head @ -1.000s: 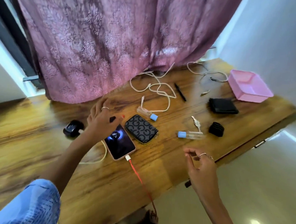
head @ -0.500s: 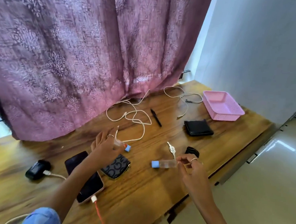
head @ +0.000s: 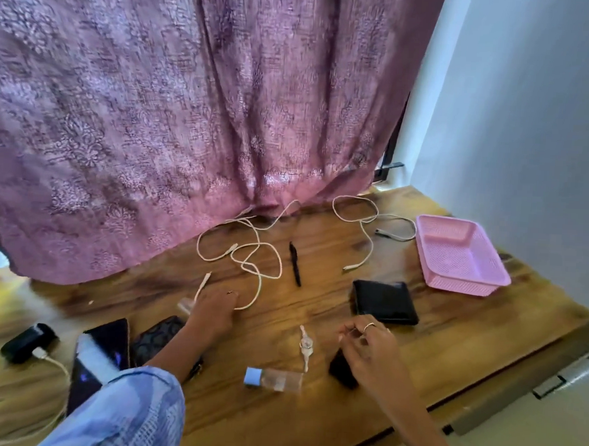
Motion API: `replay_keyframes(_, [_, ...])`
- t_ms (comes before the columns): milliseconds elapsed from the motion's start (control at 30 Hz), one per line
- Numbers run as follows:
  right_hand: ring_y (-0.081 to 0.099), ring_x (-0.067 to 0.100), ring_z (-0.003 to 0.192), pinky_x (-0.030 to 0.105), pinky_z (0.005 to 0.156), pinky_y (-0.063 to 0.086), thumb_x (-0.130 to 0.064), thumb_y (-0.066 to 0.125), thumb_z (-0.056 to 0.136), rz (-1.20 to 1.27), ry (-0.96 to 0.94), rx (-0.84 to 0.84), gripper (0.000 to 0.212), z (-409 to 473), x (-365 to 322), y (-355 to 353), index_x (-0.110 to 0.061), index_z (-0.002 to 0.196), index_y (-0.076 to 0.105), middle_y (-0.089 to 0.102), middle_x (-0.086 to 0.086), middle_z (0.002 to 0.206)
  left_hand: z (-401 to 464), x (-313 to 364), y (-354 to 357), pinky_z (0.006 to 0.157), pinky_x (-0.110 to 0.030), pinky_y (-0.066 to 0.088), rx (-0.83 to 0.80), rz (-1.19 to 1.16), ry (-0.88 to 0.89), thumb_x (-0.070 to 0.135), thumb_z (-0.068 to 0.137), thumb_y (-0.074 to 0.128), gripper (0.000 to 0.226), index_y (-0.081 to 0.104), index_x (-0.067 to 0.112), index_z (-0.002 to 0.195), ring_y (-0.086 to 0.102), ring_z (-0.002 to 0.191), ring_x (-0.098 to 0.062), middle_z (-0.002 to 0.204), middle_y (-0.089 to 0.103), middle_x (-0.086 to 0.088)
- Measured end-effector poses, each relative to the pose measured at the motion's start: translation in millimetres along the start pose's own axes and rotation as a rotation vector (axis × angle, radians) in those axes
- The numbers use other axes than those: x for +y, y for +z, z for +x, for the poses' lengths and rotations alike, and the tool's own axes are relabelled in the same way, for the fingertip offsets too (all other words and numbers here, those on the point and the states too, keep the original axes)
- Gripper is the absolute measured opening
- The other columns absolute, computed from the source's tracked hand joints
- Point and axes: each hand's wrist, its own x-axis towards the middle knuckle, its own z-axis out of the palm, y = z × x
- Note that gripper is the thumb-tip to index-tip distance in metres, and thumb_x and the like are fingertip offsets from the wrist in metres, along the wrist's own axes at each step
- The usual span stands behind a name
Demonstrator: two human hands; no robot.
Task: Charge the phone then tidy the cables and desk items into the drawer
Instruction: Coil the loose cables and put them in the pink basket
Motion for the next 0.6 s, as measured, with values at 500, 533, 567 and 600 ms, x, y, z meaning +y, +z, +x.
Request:
replay_keyframes(500, [0.046,0.011,0.109,0.021,0.086,0.032,-0.017,0.06,0.088,0.057,-0.264,-0.115,0.041,131.0,-44.7,-40.9,-0.021,0.127,0.049,0.045,-0.008,0.114,58.8,63.4,-146.4,0.07,-0.043,0.052,0.715,-0.245,0.195,0.008,0.095,0.049,0.018,0.062,0.007,0.107,0.062,0.08,-0.03,0.098,0.061,-0.015])
replay_keyframes(533, [0.046,0.014,0.115,0.024,0.091,0.034,-0.02,0.061,0.087,0.068,-0.291,-0.114,0.05,144.8,-53.7,-38.1,-0.02,0.134,0.042,0.045,-0.004,0.124,59.2,65.8,-155.9,0.072,-0.042,0.051,0.751,-0.269,0.194,0.01,0.096,0.048,0.018,0.062,0.01,0.107,0.062,0.083,-0.028,0.1,0.062,-0.012])
replay_keyframes(567, [0.045,0.019,0.121,0.03,0.098,0.036,-0.022,0.061,0.088,0.065,-0.315,-0.11,0.058,157.7,-62.5,-35.1,-0.019,0.139,0.033,0.041,0.0,0.135,59.1,67.7,-164.8,0.074,-0.04,0.051,0.773,-0.294,0.195,0.013,0.097,0.046,0.019,0.062,0.013,0.108,0.062,0.086,-0.028,0.101,0.062,-0.01])
replay_keyframes(600, [0.044,0.024,0.125,0.038,0.103,0.037,-0.023,0.06,0.089,0.053,-0.331,-0.093,0.064,170.8,-69.0,-29.1,-0.018,0.143,0.027,0.036,0.004,0.142,57.7,69.9,-173.3,0.075,-0.039,0.05,0.794,-0.31,0.207,0.016,0.097,0.045,0.02,0.061,0.015,0.109,0.062,0.087,-0.027,0.102,0.062,-0.009])
